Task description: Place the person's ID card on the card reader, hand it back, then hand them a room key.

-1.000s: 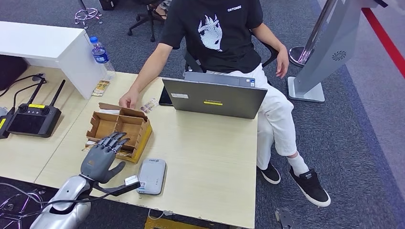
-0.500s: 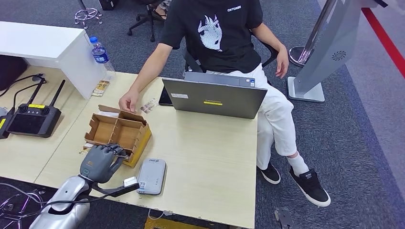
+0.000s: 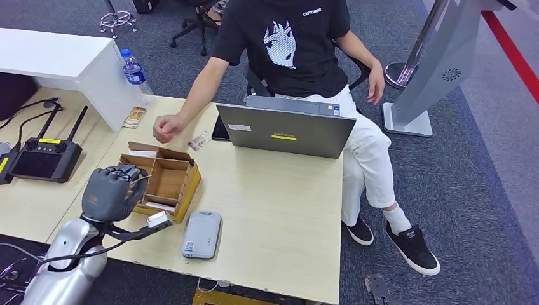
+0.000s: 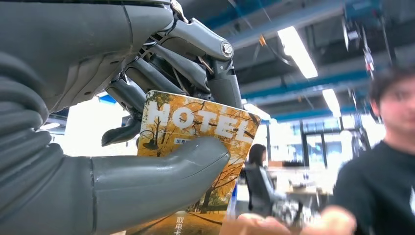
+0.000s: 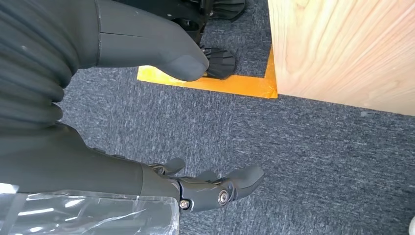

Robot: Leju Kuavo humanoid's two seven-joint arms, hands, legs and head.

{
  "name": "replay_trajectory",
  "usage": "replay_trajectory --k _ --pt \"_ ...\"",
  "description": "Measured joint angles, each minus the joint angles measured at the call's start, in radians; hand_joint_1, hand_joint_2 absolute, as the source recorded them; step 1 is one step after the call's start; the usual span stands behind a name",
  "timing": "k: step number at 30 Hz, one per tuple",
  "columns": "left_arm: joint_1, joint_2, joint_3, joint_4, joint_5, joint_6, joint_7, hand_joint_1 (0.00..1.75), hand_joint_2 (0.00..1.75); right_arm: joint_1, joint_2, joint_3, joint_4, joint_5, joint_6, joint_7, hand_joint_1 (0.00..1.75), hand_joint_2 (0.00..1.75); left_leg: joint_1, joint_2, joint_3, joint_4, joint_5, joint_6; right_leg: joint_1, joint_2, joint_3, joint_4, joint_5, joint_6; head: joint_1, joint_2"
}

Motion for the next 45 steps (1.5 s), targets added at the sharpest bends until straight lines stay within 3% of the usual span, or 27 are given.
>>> replay_trajectory --k 7,16,17,20,21,25,28,31,36,41,45 --pt "-0.148 0.011 0.018 0.015 0.021 -0.073 -0.004 1.71 1.75 -0.013 0.006 0.0 0.0 0.021 0.004 0.012 0.0 1.75 0.0 0.0 0.0 0.0 0.001 0.0 0.0 0.0 0.0 0.0 0.001 -0.001 0.0 0.0" --pt "-0.31 0.01 0.016 0.202 -0.012 -0.092 -0.006 1.63 1.75 -0.026 0.015 0.0 0.0 0.04 0.006 0.021 0.0 1.75 0.0 0.0 0.0 0.0 0.002 0.0 0.0 0.0 0.0 0.001 0.001 -0.001 0.0 0.0" --pt "-0.324 0.01 0.016 0.227 -0.019 -0.089 -0.003 1.54 1.75 -0.027 0.016 0.0 0.0 0.043 0.006 0.022 0.0 1.75 0.0 0.0 0.0 0.0 0.002 0.0 0.0 0.0 0.0 0.001 0.001 -0.001 0.0 0.0" --pt "-0.355 0.006 0.015 0.293 -0.025 -0.085 0.0 0.34 1.75 -0.029 0.018 0.0 0.0 0.049 0.006 0.024 0.0 1.75 0.0 0.0 0.0 0.0 0.002 0.0 0.0 0.0 0.0 0.001 0.002 -0.001 0.0 0.0" --pt "-0.362 0.004 0.015 0.311 -0.025 -0.085 0.0 0.02 1.75 -0.029 0.018 0.0 0.0 0.049 0.006 0.024 0.0 1.75 0.0 0.0 0.0 0.0 0.002 0.0 0.0 0.0 0.0 0.001 0.002 -0.001 0.0 0.0" --pt "-0.368 -0.002 0.014 0.354 -0.01 -0.058 -0.007 0.0 1.75 -0.029 0.019 0.0 0.0 0.049 0.006 0.024 0.0 1.75 0.0 0.0 0.0 0.0 0.002 0.0 0.0 0.0 0.0 0.001 0.002 -0.001 0.0 0.0" --pt "-0.347 -0.011 0.015 0.36 0.019 0.031 -0.024 0.0 1.75 -0.029 0.021 0.0 0.0 0.049 0.006 0.023 0.0 1.75 0.0 0.0 0.0 0.0 0.001 0.0 0.0 0.001 0.0 0.001 0.002 -0.001 0.0 0.0" --pt "-0.296 -0.027 0.024 0.337 0.051 0.112 -0.039 0.0 1.75 -0.029 0.022 0.0 0.0 0.049 0.004 0.023 0.0 1.75 0.0 0.001 0.0 0.0 0.001 0.0 0.0 0.001 -0.001 0.001 0.001 -0.001 0.0 0.0" --pt "-0.174 -0.074 0.075 0.228 0.162 0.168 -0.103 0.0 1.75 -0.026 0.023 -0.005 0.0 0.045 0.002 0.014 0.0 1.75 0.0 0.001 0.0 0.0 0.001 0.0 0.0 0.001 -0.001 0.0 0.001 -0.001 0.0 0.0" --pt "-0.039 -0.15 0.179 0.083 0.362 0.152 -0.195 0.0 1.75 -0.011 0.023 -0.025 0.0 0.029 0.002 -0.004 0.0 1.75 0.0 0.001 0.0 0.0 0.0 0.0 0.0 0.001 -0.001 0.0 0.001 -0.001 0.0 0.0" --pt "0.023 -0.19 0.292 0.053 0.56 0.029 -0.278 0.0 1.75 0.001 0.022 -0.046 0.0 0.014 0.007 -0.022 0.0 1.75 0.0 0.001 0.0 0.0 0.0 0.0 0.0 0.001 -0.001 0.0 0.001 -0.001 0.0 0.0"
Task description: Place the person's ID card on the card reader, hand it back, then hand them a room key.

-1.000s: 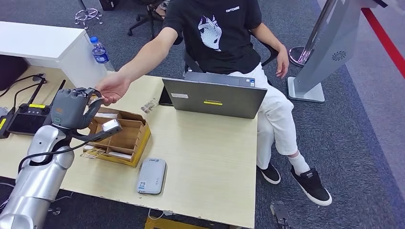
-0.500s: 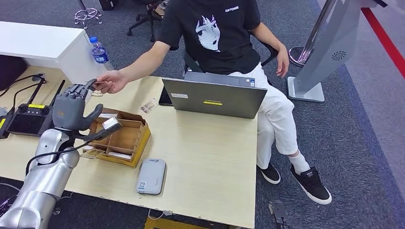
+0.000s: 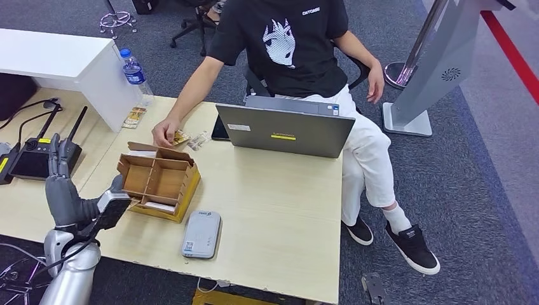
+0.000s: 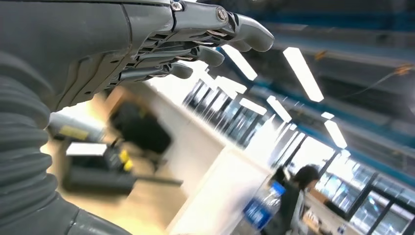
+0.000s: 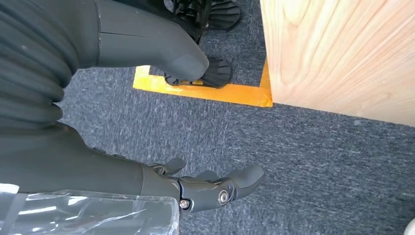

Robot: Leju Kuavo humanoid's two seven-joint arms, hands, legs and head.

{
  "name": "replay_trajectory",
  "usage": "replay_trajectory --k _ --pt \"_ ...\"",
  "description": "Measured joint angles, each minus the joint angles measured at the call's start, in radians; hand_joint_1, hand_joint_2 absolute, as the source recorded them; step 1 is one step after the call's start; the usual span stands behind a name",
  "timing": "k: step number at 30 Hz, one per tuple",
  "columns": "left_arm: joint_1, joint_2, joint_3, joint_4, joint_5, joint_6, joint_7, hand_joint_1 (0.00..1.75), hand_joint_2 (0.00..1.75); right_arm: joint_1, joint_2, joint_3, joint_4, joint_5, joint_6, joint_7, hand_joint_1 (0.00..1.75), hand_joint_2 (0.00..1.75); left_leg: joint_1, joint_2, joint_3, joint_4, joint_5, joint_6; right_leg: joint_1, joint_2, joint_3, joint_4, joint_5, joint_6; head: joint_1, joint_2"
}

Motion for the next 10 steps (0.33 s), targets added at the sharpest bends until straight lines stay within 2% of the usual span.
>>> replay_trajectory --k 6,9,10 --pt "0.029 -0.019 0.189 0.058 0.294 -0.233 -0.04 0.0 1.75 0.016 -0.003 -0.029 0.0 -0.006 0.008 -0.018 0.0 1.75 0.0 0.0 0.0 0.0 0.0 0.0 0.0 0.0 0.0 0.0 0.0 0.0 0.0 0.0" --pt "0.018 -0.023 0.309 0.131 0.503 -0.474 -0.041 0.0 1.75 0.02 -0.003 -0.038 0.0 -0.003 0.012 -0.023 0.0 1.75 0.0 0.0 0.0 -0.001 0.0 0.0 0.0 0.0 0.0 0.0 0.0 0.0 0.0 0.0" --pt "0.014 -0.024 0.332 0.146 0.542 -0.525 -0.041 0.0 1.75 0.02 -0.003 -0.039 0.0 -0.003 0.012 -0.023 0.0 1.75 0.0 0.0 0.0 -0.001 0.0 0.0 0.0 0.0 0.0 0.0 0.0 0.0 0.0 0.0"
